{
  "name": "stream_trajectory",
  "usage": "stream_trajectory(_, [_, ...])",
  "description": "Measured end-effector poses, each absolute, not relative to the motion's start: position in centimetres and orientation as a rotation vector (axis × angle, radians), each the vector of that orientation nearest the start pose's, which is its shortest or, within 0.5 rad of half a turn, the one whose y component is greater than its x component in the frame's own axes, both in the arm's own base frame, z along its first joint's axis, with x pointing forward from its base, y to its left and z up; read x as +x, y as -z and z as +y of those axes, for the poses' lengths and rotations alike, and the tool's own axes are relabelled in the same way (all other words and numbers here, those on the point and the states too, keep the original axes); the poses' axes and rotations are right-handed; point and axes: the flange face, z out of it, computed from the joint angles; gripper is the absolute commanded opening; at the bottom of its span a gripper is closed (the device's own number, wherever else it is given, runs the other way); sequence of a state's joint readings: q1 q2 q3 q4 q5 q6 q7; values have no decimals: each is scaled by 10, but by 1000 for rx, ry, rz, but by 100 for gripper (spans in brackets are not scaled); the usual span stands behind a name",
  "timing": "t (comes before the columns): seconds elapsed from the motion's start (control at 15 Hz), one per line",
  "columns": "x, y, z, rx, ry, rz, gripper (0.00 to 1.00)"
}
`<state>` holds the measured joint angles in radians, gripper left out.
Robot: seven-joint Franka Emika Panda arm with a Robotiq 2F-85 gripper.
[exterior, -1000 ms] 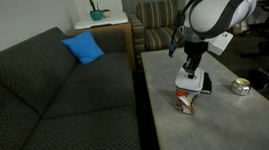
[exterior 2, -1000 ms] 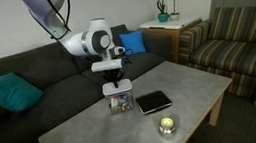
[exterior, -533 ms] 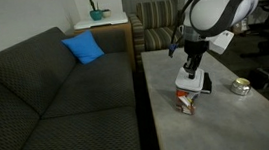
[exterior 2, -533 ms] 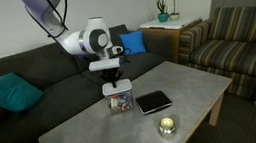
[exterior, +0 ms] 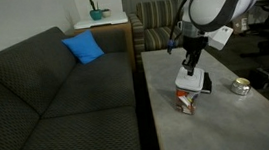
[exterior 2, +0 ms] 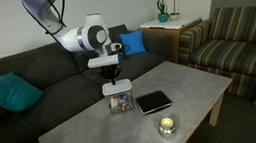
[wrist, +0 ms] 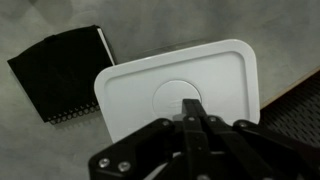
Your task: Place the white lid on top of the clear food container
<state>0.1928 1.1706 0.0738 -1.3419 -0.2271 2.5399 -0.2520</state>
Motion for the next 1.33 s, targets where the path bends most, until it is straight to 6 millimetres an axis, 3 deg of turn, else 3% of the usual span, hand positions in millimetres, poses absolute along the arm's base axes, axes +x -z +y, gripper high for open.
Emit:
stream_trajectory(0.07, [684,-18,180,-3033,57,-1038,26])
stream_trajectory(0.13, [684,-20,181,-3032,58,-1040,27])
stream_trajectory(0.27, [684,-24,182,-3032,63,-1044,39])
stream_trajectory(0.8, [680,-38,182,-3031,75,-1055,95])
stream_trajectory(0.93, [678,-37,182,-3030,72,-1059,100])
stream_trajectory(1.33, [671,-39,183,-3030,57,-1129,100])
